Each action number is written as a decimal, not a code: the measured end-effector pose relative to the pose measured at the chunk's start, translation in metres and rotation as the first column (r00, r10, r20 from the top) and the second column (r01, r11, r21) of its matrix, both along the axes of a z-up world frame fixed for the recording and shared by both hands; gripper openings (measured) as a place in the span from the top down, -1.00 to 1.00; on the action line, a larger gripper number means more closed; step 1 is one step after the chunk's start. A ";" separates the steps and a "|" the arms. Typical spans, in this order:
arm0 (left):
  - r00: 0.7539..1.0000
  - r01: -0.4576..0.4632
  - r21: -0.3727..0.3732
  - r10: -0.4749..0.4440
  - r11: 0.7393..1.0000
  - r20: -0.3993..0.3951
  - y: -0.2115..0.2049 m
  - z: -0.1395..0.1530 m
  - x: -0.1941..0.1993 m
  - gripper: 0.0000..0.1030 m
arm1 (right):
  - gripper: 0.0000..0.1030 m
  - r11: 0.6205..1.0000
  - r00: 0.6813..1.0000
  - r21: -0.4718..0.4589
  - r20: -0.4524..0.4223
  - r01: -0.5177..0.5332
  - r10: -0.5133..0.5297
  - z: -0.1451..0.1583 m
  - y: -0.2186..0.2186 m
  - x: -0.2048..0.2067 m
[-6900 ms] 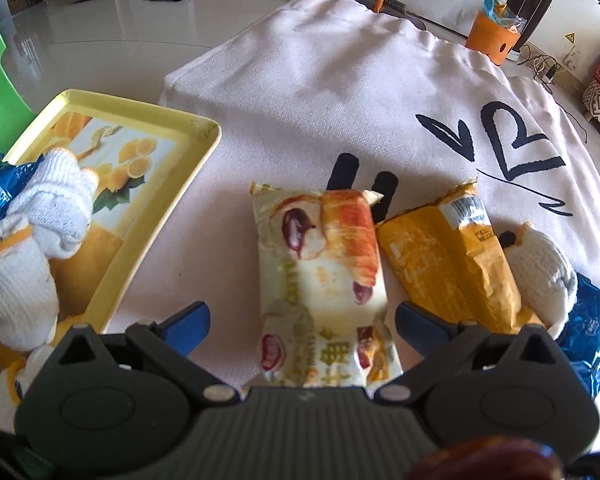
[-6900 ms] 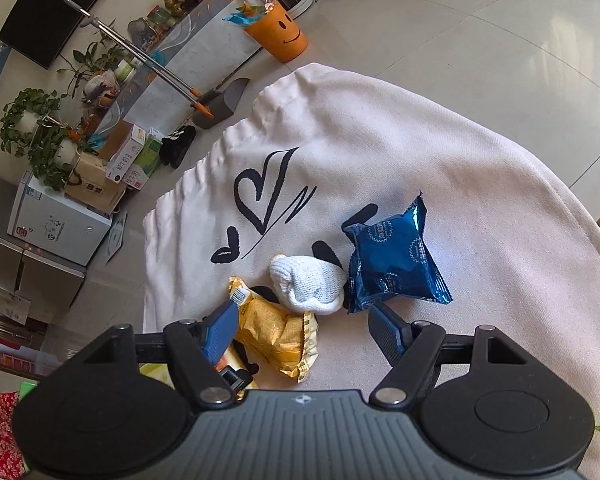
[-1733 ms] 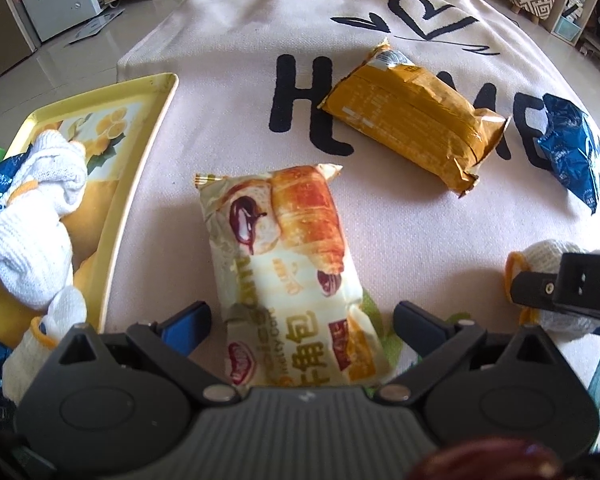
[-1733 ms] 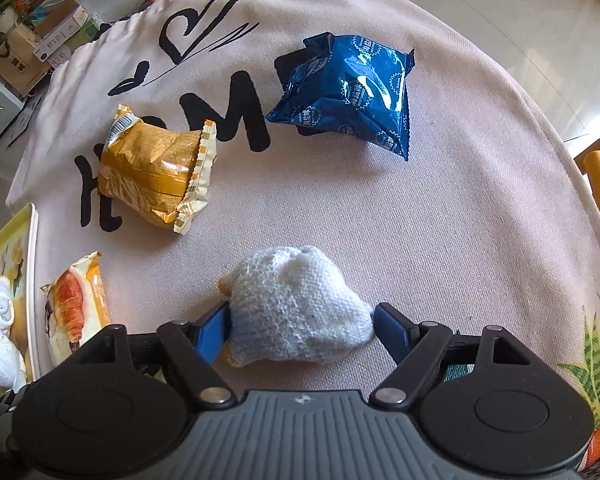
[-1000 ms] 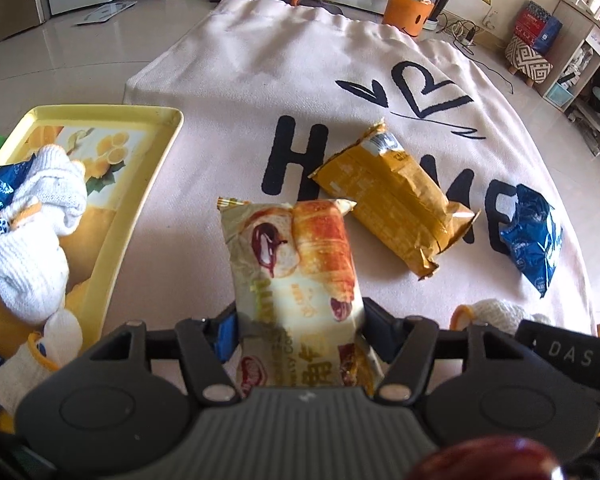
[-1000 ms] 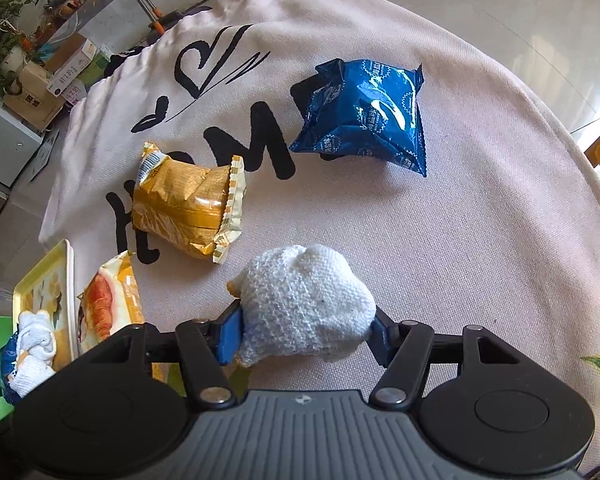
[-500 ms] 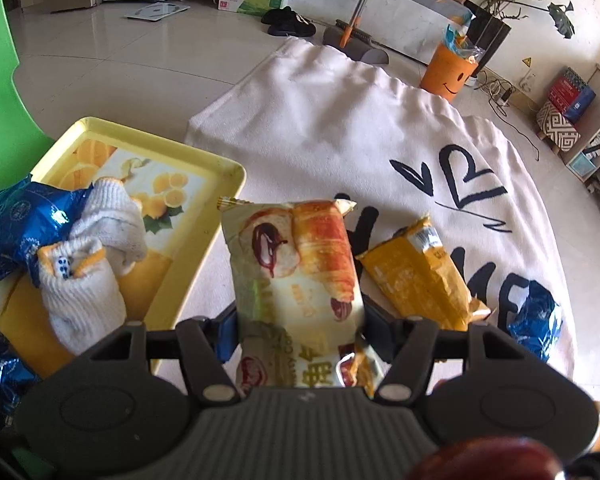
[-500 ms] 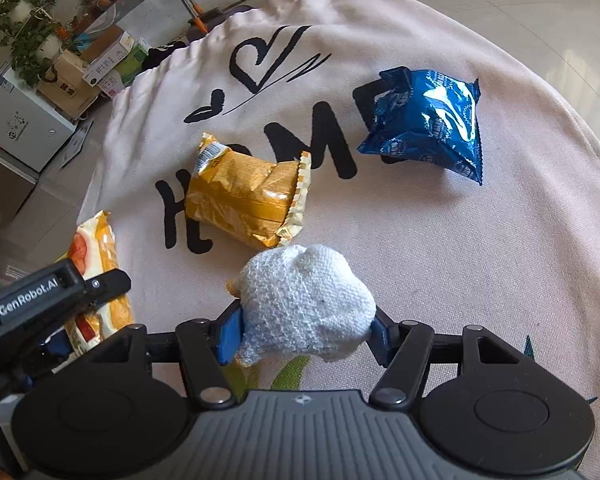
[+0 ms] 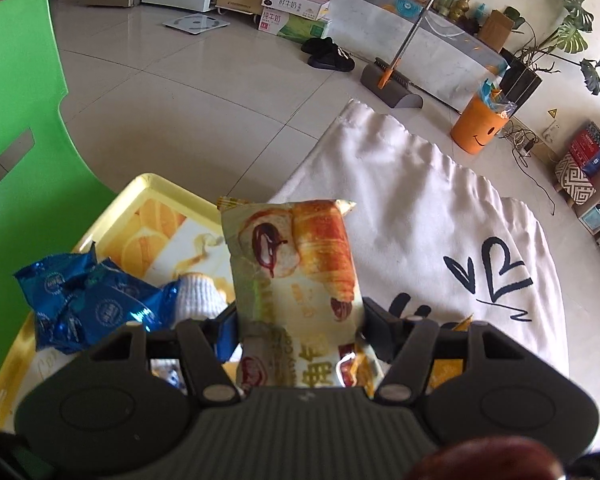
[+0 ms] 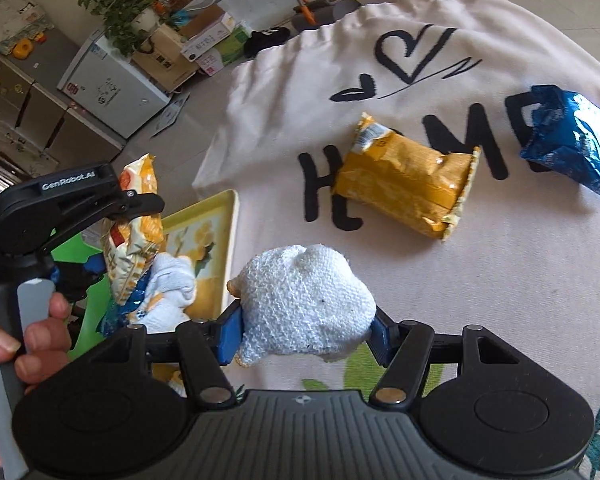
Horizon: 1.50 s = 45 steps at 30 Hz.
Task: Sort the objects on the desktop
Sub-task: 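Carry croissant packet with left tool while right tool carries sock toward yellow tray, then open left tool over tray releasing croissant packet while right tool drops sock there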
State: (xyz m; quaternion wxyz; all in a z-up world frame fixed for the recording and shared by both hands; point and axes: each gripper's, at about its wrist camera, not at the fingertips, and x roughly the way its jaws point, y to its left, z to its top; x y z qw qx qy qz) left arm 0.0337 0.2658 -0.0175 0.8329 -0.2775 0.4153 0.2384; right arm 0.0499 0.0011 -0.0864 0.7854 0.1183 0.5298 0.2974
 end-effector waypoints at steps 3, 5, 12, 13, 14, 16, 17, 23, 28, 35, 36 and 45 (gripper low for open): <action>1.000 0.007 0.004 -0.007 1.000 0.001 0.018 0.005 0.000 -0.18 | -0.21 0.999 0.999 0.023 0.004 -0.039 0.039 0.001 0.014 -0.005; 1.000 0.009 -0.012 -0.009 1.000 0.011 0.031 0.007 -0.001 -0.18 | -0.21 0.997 0.998 0.045 0.003 -0.067 0.067 0.002 0.023 -0.009; 0.997 -0.076 0.032 0.076 0.997 0.014 0.063 0.015 -0.016 -0.18 | -0.21 0.984 0.989 0.100 -0.016 -0.145 0.148 -0.003 0.063 -0.026; 0.996 -0.083 0.029 0.082 0.996 0.022 0.066 0.017 -0.017 -0.18 | -0.21 0.982 0.987 0.108 -0.019 -0.154 0.157 -0.003 0.070 -0.029; 0.996 -0.084 0.031 0.083 0.996 0.026 0.068 0.019 -0.018 -0.18 | -0.21 0.980 0.986 0.116 -0.020 -0.165 0.168 -0.005 0.076 -0.031; 0.997 -0.074 0.054 0.072 0.996 0.029 0.069 0.022 -0.018 -0.18 | -0.21 0.972 0.981 0.138 -0.026 -0.188 0.193 -0.007 0.090 -0.036; 0.998 -0.066 0.070 0.064 0.995 0.028 0.068 0.024 -0.018 -0.18 | -0.21 0.968 0.978 0.153 -0.032 -0.200 0.207 -0.008 0.097 -0.038; 0.999 -0.035 0.073 0.035 0.997 -0.002 0.074 0.018 -0.015 -0.26 | -0.29 0.950 0.964 0.190 -0.048 -0.248 0.261 -0.018 0.128 -0.053; 0.997 -0.081 0.073 0.081 0.994 0.002 0.079 0.017 -0.020 -0.56 | -0.34 0.959 0.971 0.182 -0.056 -0.218 0.232 -0.020 0.122 -0.047; 0.995 -0.096 0.041 0.095 0.994 0.026 0.075 0.020 -0.022 -0.82 | -0.35 0.972 0.985 0.174 -0.042 -0.160 0.169 -0.014 0.107 -0.037; 0.995 -0.093 0.047 0.092 0.995 0.027 0.072 0.021 -0.022 -0.82 | -0.35 0.973 0.985 0.169 -0.042 -0.158 0.167 -0.014 0.105 -0.037; 1.000 -0.002 0.062 0.001 0.998 0.025 0.036 0.024 -0.010 -0.89 | -0.36 0.991 0.994 0.081 -0.030 -0.107 0.110 -0.008 0.089 -0.027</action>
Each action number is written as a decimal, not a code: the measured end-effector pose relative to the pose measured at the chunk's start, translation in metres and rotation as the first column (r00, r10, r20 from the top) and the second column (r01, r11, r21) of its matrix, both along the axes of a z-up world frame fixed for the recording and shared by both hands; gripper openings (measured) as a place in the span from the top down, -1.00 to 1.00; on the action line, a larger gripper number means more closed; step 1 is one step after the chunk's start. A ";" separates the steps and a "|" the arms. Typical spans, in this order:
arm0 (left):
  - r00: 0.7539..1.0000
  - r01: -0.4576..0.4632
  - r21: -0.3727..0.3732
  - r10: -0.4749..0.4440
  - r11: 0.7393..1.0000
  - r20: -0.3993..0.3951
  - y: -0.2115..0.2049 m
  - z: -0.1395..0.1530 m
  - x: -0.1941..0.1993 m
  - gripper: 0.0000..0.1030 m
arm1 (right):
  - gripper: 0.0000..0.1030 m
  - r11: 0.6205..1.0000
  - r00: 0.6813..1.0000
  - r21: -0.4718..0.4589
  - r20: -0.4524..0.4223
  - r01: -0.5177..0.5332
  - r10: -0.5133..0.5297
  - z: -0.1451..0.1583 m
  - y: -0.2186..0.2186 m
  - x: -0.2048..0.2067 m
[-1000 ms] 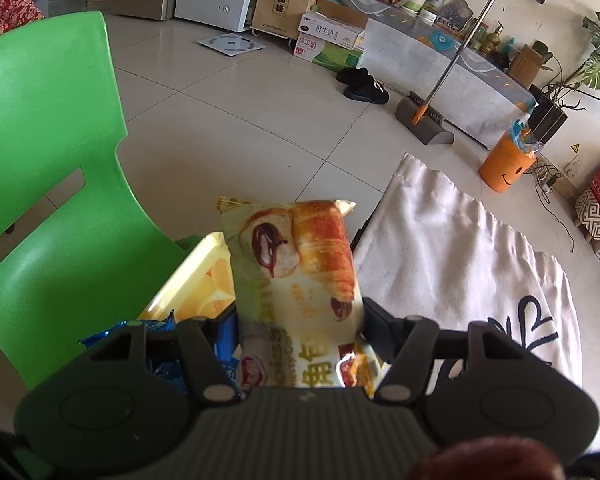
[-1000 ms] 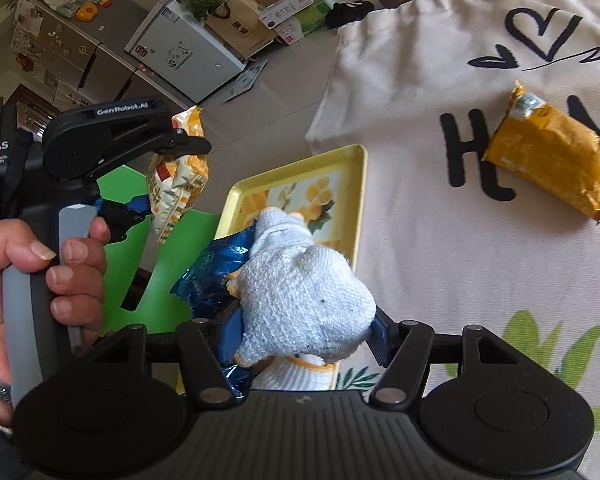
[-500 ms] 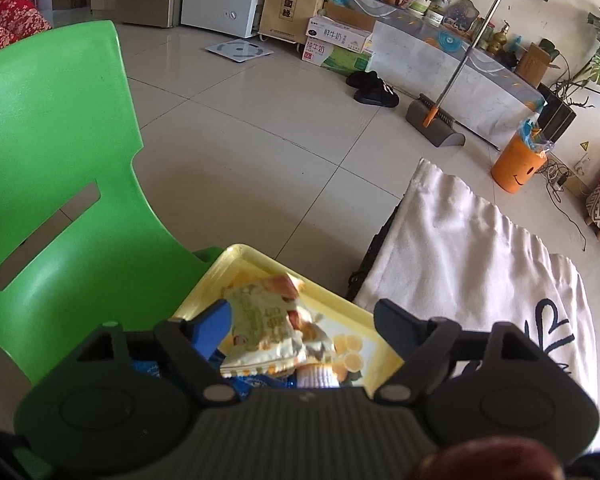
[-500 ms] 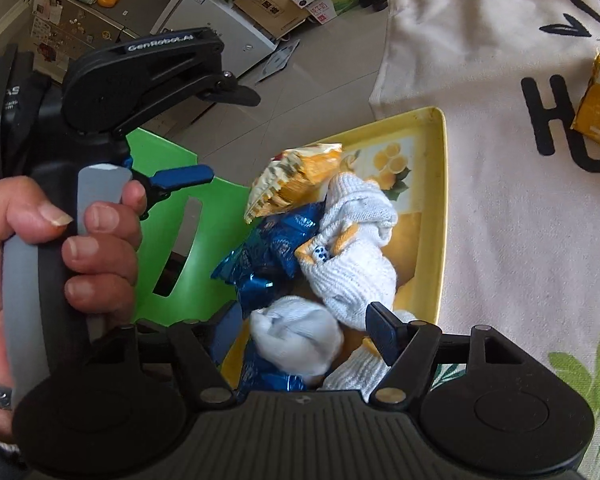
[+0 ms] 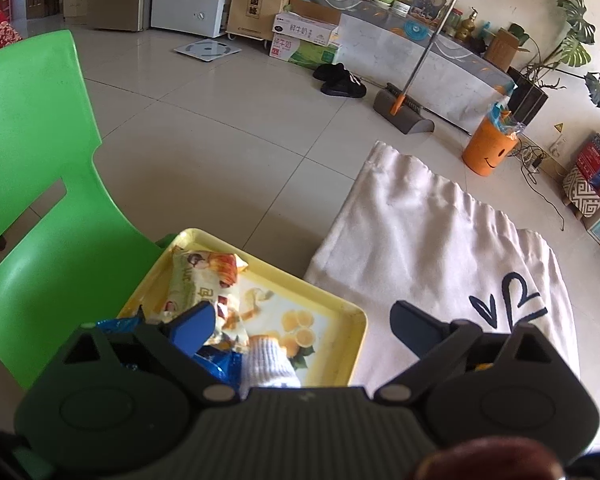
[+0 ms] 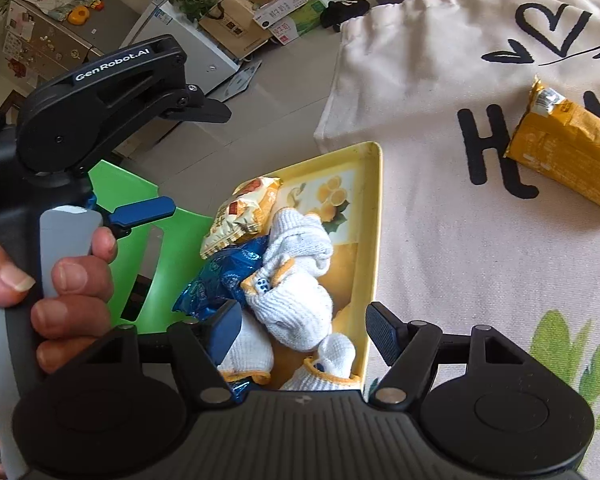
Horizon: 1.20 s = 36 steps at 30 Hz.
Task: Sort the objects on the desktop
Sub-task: 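Open left tool over tray releasing croissant packet while right tool drops sock there, then move both tools back from the tray over the remaining packets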
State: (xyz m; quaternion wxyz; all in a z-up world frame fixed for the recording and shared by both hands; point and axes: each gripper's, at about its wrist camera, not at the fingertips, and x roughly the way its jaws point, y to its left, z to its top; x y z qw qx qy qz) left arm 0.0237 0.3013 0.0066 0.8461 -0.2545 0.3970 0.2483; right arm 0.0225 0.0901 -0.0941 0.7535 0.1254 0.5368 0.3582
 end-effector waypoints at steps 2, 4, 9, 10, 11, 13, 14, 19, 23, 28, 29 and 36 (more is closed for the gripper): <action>1.000 0.028 0.006 -0.028 1.000 -0.003 -0.008 0.000 0.003 -0.91 | -0.36 0.999 1.000 -0.023 -0.008 0.022 -0.022 0.001 -0.005 0.004; 0.999 0.041 0.015 -0.041 0.999 -0.006 -0.016 0.000 0.006 -0.99 | -0.36 0.998 0.998 -0.045 -0.020 0.052 -0.053 0.000 -0.012 0.008; 0.998 0.068 0.014 -0.067 0.998 -0.008 -0.032 -0.002 0.011 -0.99 | -0.37 0.987 0.992 -0.100 -0.010 0.124 -0.125 0.002 -0.029 0.017; 0.997 0.072 0.010 -0.072 0.997 -0.010 -0.034 -0.003 0.012 -0.99 | -0.37 0.984 0.990 -0.113 -0.010 0.137 -0.139 0.001 -0.033 0.019; 0.997 0.077 0.006 -0.077 0.997 -0.010 -0.037 -0.004 0.012 -0.99 | -0.37 0.981 0.988 -0.126 -0.010 0.150 -0.152 0.001 -0.037 0.021; 0.996 0.090 0.001 -0.090 0.996 -0.018 -0.043 -0.006 0.015 -0.99 | -0.37 0.973 0.983 -0.145 -0.014 0.178 -0.182 0.000 -0.045 0.025; 0.995 0.094 0.002 -0.094 0.996 -0.024 -0.046 -0.008 0.017 -0.99 | -0.37 0.970 0.981 -0.149 -0.017 0.191 -0.195 -0.001 -0.048 0.026; 0.990 0.132 0.000 -0.131 0.991 -0.052 -0.063 -0.015 0.023 -0.99 | -0.37 0.954 0.970 -0.184 -0.015 0.235 -0.242 0.001 -0.063 0.033; 0.984 0.162 0.000 -0.162 0.987 -0.069 -0.076 -0.018 0.027 -0.99 | -0.37 0.941 0.961 -0.205 0.000 0.270 -0.276 0.006 -0.075 0.038; 0.978 0.196 0.004 -0.195 0.981 -0.080 -0.091 -0.022 0.032 -0.99 | -0.37 0.922 0.945 -0.220 0.004 0.319 -0.326 0.012 -0.091 0.046; 0.977 0.199 0.002 -0.198 0.980 -0.083 -0.093 -0.022 0.033 -0.99 | -0.37 0.918 0.942 -0.224 0.004 0.328 -0.336 0.013 -0.095 0.048; 0.969 0.232 -0.018 -0.233 0.972 -0.084 -0.110 -0.026 0.041 -0.99 | -0.37 0.884 0.914 -0.250 0.009 0.395 -0.406 0.027 -0.128 0.063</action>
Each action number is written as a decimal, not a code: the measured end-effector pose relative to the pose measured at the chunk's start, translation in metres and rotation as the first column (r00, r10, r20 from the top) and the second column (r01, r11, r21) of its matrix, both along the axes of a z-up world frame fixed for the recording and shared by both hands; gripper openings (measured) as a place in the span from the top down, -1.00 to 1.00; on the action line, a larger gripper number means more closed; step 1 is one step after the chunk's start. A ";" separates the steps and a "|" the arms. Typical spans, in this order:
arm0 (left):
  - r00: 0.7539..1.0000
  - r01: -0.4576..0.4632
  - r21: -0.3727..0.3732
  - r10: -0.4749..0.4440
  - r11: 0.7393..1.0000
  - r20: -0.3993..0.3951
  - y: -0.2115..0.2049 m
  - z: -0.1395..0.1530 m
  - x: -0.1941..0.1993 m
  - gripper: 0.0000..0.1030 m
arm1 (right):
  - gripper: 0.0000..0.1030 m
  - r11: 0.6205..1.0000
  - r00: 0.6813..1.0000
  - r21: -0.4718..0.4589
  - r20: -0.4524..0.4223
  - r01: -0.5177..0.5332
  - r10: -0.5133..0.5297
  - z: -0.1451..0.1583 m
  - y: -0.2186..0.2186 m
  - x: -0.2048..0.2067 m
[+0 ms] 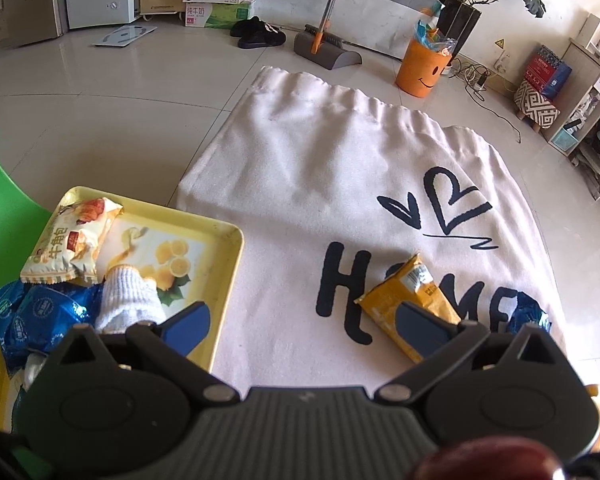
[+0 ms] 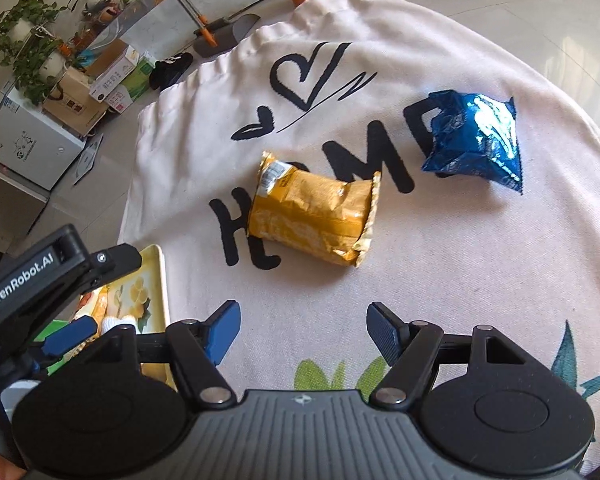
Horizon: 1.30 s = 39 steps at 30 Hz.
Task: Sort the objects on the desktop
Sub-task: 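Move both tools back from the tray over the remaining packets, then close left tool on the yellow chip bag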
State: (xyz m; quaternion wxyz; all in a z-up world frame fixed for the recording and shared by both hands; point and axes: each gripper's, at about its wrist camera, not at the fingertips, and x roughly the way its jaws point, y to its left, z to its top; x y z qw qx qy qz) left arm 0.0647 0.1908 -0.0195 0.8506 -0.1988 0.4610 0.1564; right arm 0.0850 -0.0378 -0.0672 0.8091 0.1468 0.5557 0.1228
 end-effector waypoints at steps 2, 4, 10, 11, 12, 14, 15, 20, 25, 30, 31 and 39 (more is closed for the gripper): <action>1.000 0.011 -0.001 -0.011 1.000 0.001 -0.006 0.000 0.002 -0.99 | -0.37 0.999 0.999 0.002 -0.003 0.032 -0.032 0.004 -0.012 0.005; 1.000 0.022 -0.005 -0.022 1.000 -0.001 -0.011 0.000 0.004 -0.99 | -0.38 0.998 0.998 0.004 -0.005 0.061 -0.061 0.007 -0.022 0.010; 0.999 0.049 -0.009 -0.049 0.999 -0.009 -0.026 -0.003 0.010 -0.99 | -0.43 0.996 0.996 -0.039 -0.002 0.085 -0.085 0.012 -0.045 0.028; 0.998 0.055 -0.009 -0.055 0.998 -0.010 -0.029 -0.003 0.011 -0.99 | -0.47 0.994 0.995 -0.045 -0.004 0.099 -0.099 0.012 -0.051 0.031; 0.998 0.060 -0.008 -0.060 0.998 -0.013 -0.032 -0.004 0.012 -0.99 | -0.47 0.991 0.993 -0.052 -0.007 0.120 -0.120 0.011 -0.058 0.034; 0.998 0.066 -0.007 -0.066 0.998 -0.018 -0.037 -0.005 0.014 -0.99 | -0.47 0.986 0.987 -0.055 -0.010 0.157 -0.158 0.008 -0.071 0.039; 0.997 0.070 -0.007 -0.070 0.997 -0.020 -0.039 -0.007 0.014 -0.99 | -0.47 0.983 0.985 -0.057 -0.013 0.173 -0.174 0.006 -0.078 0.041; 0.996 0.085 -0.014 -0.086 0.996 -0.033 -0.052 -0.012 0.018 -0.99 | -0.47 0.971 0.973 -0.068 -0.034 0.227 -0.230 0.000 -0.106 0.052; 0.995 0.084 -0.042 -0.086 0.996 -0.041 -0.060 -0.021 0.018 -0.99 | -0.47 0.947 0.943 0.012 -0.089 0.322 -0.320 -0.004 -0.132 0.060; 0.996 0.069 -0.075 -0.074 0.995 -0.056 -0.062 -0.033 0.018 -0.99 | -0.48 0.939 0.935 0.035 -0.115 0.342 -0.336 -0.008 -0.138 0.065; 0.996 0.062 -0.084 -0.067 0.995 -0.063 -0.062 -0.037 0.018 -0.99 | -0.48 0.941 0.937 0.043 -0.120 0.336 -0.329 -0.008 -0.137 0.066; 0.997 -0.012 -0.108 0.003 0.994 -0.082 -0.066 -0.054 0.030 -0.99 | -0.49 0.938 0.936 0.068 -0.117 0.341 -0.332 -0.004 -0.144 0.072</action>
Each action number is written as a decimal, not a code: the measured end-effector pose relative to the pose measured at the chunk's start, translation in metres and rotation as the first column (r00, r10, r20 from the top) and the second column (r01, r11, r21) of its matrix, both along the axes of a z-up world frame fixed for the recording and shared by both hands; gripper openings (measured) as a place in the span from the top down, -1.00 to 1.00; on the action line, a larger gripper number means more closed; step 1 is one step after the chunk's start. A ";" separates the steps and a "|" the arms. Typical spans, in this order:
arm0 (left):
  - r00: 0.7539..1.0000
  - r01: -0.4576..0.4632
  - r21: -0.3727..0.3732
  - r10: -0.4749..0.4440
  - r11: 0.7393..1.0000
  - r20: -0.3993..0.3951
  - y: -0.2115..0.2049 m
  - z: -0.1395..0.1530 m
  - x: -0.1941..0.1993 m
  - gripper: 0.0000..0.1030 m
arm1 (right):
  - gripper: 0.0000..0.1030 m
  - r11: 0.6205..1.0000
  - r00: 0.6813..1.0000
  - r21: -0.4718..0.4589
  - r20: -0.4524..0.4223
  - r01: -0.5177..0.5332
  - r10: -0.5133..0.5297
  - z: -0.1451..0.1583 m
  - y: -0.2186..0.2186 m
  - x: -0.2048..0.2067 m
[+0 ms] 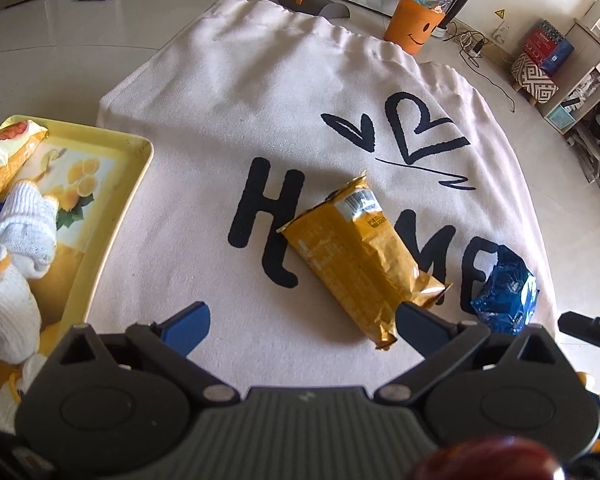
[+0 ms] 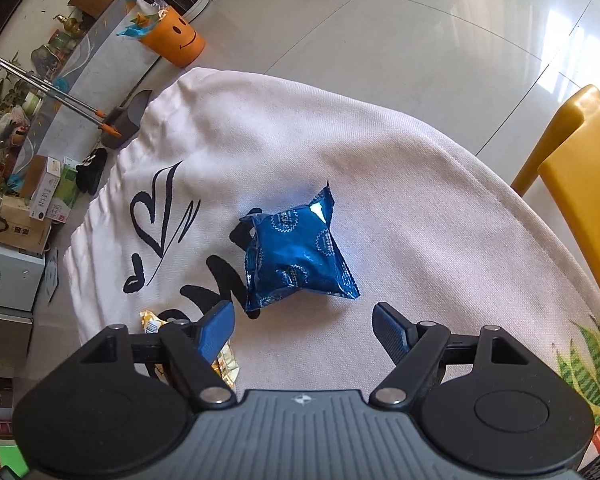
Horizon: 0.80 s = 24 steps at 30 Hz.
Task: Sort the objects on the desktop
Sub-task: 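Close left tool on the yellow chip bag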
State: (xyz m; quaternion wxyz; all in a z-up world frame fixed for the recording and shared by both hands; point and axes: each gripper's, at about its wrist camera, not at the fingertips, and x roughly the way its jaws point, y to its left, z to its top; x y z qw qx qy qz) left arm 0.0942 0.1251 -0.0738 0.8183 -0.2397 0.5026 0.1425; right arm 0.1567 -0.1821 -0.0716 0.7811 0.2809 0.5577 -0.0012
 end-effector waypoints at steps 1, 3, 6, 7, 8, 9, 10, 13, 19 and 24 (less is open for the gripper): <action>1.000 -0.010 -0.005 0.010 1.000 -0.001 -0.001 -0.001 0.004 -0.99 | -0.49 1.000 1.000 0.008 0.000 0.007 -0.007 0.000 -0.002 0.000; 0.999 -0.044 -0.027 0.044 0.999 0.002 -0.003 -0.004 0.012 -0.99 | -0.50 1.000 1.000 0.021 0.001 0.018 -0.018 0.001 -0.006 0.001; 0.997 -0.077 -0.038 0.077 0.996 -0.003 -0.009 -0.010 0.026 -0.99 | -0.50 1.000 1.000 0.018 0.000 0.023 -0.023 0.001 -0.009 0.002; 0.997 -0.083 -0.040 0.083 0.996 -0.006 -0.010 -0.013 0.031 -0.99 | -0.50 0.999 1.000 0.023 -0.003 0.026 -0.026 0.001 -0.010 0.003; 0.996 -0.089 -0.041 0.089 0.995 -0.007 -0.012 -0.015 0.035 -0.99 | -0.50 0.999 1.000 0.031 -0.007 0.031 -0.031 0.000 -0.011 0.003; 0.995 -0.096 -0.039 0.096 0.995 -0.008 -0.013 -0.017 0.039 -0.99 | -0.50 0.999 0.999 0.037 -0.009 0.035 -0.035 0.000 -0.012 0.004; 0.994 -0.106 -0.034 0.105 0.994 -0.010 -0.014 -0.018 0.043 -0.99 | -0.50 0.999 0.999 0.041 -0.008 0.036 -0.036 0.000 -0.012 0.004; 0.993 -0.119 -0.035 0.118 0.992 -0.014 -0.016 -0.023 0.054 -0.99 | -0.50 0.999 0.999 0.039 -0.006 0.032 -0.032 0.000 -0.011 0.005; 0.992 -0.118 -0.013 0.118 0.993 -0.041 -0.023 -0.033 0.072 -0.99 | -0.50 0.998 0.999 0.048 -0.004 0.034 -0.034 0.001 -0.010 0.006; 0.987 -0.133 0.021 0.134 0.991 -0.083 -0.027 -0.046 0.080 -0.99 | -0.50 0.998 0.999 0.053 -0.006 0.043 -0.043 0.000 -0.013 0.007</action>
